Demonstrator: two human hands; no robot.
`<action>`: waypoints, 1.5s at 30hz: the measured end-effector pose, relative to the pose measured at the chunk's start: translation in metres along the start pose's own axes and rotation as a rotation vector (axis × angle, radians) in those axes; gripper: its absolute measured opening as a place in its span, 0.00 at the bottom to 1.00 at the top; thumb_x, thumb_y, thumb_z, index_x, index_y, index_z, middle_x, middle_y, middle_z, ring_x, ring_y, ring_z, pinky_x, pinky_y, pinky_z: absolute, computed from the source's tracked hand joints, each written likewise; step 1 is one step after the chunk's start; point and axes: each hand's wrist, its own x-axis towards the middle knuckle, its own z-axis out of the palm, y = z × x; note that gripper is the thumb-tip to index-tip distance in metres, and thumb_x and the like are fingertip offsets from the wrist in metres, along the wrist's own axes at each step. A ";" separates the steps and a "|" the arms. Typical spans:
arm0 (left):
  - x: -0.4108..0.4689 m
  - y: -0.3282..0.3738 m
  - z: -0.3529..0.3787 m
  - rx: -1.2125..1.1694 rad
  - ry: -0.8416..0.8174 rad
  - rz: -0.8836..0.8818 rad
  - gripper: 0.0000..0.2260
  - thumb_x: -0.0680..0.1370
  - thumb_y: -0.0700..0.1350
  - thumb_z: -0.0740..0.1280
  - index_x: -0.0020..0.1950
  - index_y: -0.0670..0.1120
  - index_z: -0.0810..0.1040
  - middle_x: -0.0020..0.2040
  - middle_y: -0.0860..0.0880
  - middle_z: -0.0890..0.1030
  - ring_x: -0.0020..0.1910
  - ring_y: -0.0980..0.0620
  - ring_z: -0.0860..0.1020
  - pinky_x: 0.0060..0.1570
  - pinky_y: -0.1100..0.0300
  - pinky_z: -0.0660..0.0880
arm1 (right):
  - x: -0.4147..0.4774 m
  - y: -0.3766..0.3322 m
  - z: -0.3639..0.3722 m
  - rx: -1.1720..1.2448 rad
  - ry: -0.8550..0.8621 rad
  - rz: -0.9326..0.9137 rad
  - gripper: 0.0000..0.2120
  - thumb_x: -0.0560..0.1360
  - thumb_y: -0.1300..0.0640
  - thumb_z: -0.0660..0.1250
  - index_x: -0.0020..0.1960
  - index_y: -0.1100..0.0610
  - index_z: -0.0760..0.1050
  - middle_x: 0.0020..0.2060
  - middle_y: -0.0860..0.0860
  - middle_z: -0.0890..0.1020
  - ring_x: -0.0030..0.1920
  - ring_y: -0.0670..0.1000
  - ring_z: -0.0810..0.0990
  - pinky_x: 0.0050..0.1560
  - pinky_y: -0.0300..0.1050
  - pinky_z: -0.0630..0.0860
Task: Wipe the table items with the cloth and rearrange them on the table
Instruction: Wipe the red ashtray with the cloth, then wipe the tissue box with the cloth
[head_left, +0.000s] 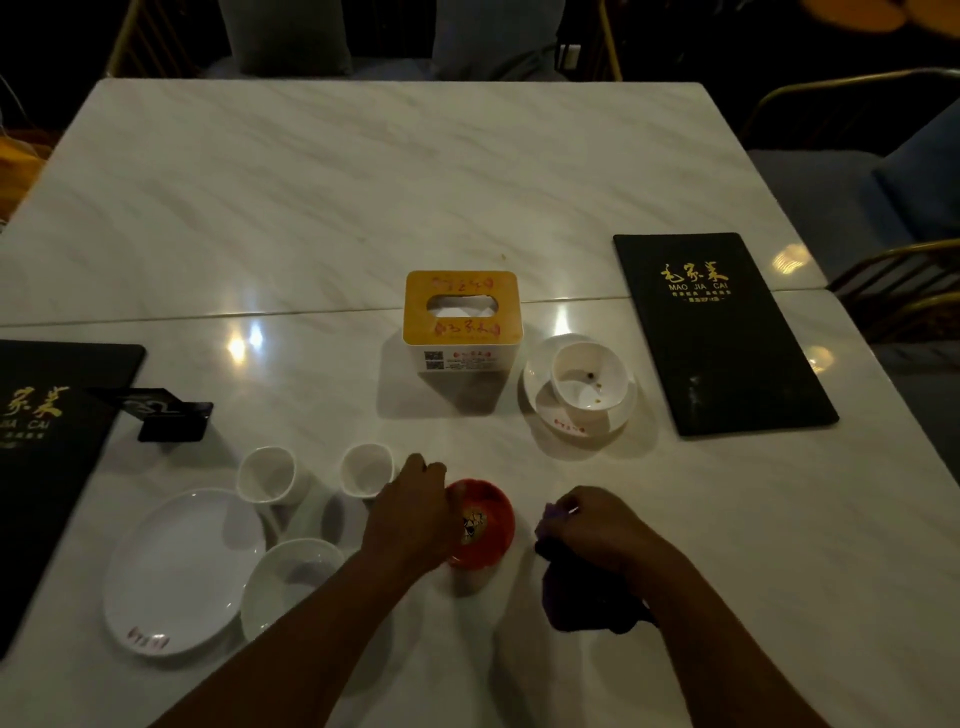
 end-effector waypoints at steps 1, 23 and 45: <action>0.003 0.004 -0.009 -0.034 0.043 0.027 0.17 0.82 0.56 0.58 0.63 0.46 0.77 0.57 0.46 0.76 0.53 0.48 0.78 0.53 0.54 0.73 | -0.004 -0.001 -0.010 0.049 0.024 0.000 0.16 0.66 0.49 0.77 0.50 0.55 0.80 0.43 0.53 0.84 0.43 0.51 0.83 0.43 0.48 0.80; 0.196 -0.024 -0.073 -0.980 -0.005 -0.494 0.21 0.82 0.58 0.59 0.70 0.47 0.72 0.67 0.44 0.76 0.62 0.42 0.76 0.63 0.44 0.75 | 0.095 -0.126 -0.044 0.746 0.044 -0.174 0.38 0.69 0.64 0.74 0.74 0.50 0.63 0.57 0.57 0.80 0.51 0.55 0.82 0.49 0.47 0.82; 0.103 -0.038 -0.098 -1.425 -0.246 -0.197 0.45 0.64 0.45 0.79 0.74 0.61 0.59 0.63 0.40 0.78 0.58 0.37 0.80 0.58 0.37 0.76 | 0.028 -0.081 -0.042 0.549 0.069 -0.465 0.19 0.76 0.64 0.68 0.62 0.45 0.78 0.45 0.52 0.86 0.49 0.50 0.85 0.46 0.38 0.80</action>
